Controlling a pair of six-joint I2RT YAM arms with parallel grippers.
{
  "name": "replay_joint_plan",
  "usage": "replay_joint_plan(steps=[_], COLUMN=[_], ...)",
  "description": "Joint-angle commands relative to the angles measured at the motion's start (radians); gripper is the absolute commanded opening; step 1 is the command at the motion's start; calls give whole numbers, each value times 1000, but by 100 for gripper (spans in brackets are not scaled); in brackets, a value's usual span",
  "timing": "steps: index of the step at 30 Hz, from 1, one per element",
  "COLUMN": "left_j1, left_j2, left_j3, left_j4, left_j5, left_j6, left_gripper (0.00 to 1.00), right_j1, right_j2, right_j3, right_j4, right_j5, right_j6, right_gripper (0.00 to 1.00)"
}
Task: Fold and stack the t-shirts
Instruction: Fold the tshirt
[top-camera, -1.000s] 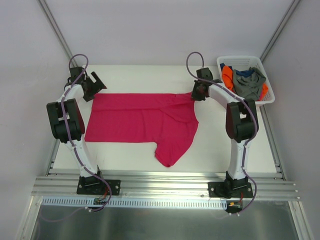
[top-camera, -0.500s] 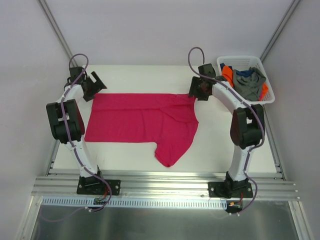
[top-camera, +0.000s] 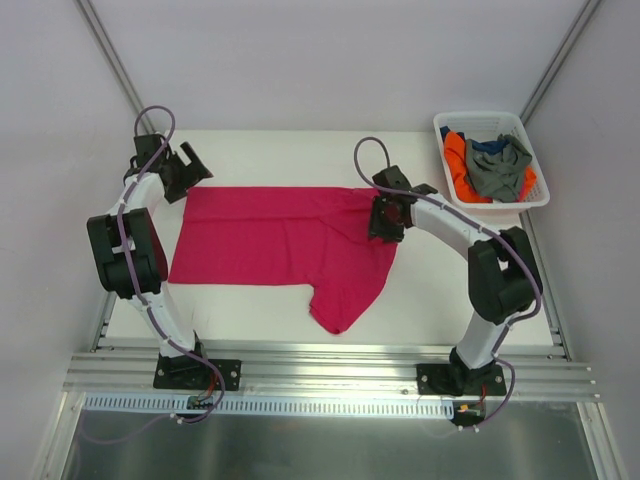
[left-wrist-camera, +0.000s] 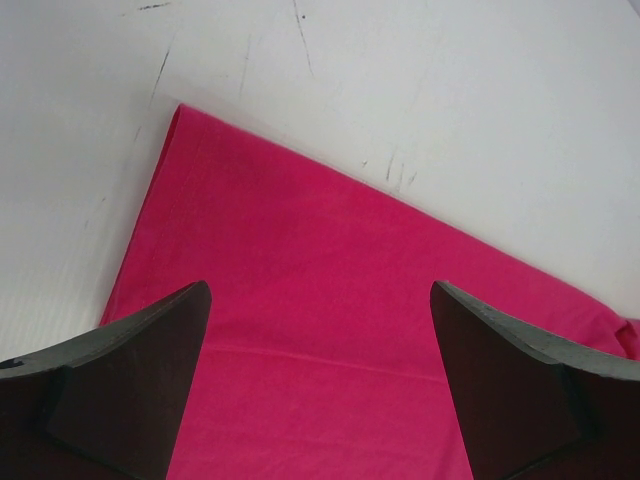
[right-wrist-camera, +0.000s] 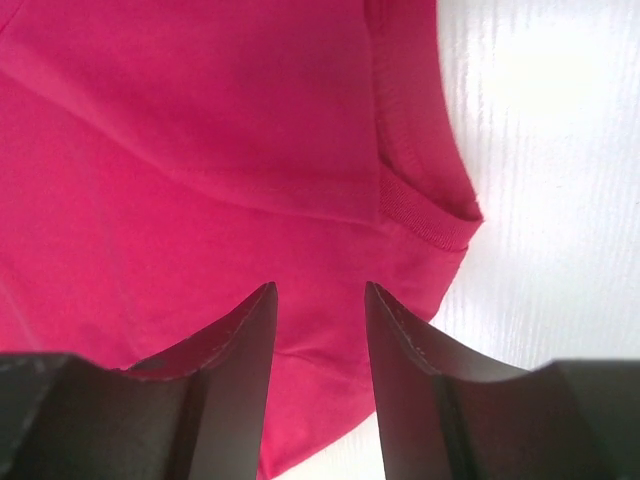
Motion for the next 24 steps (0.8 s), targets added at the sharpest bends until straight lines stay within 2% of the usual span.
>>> replay_joint_plan(steps=[1,7,24], left_j1=[-10,-9,-10], left_j2=[-51,-62,-56], left_j3=[-12,-23,-20], left_j4=[10,10,10], left_j5=[16,6,6], left_j6=[21,30,45], left_gripper=[93,93,93], right_j1=[-4,-5,-4], right_j2=[24,91,113], right_j3=[61,104,91], right_j4=[0,6,-42], right_j5=[68,65,96], right_j6=[40,42,57], right_gripper=[44,40,39])
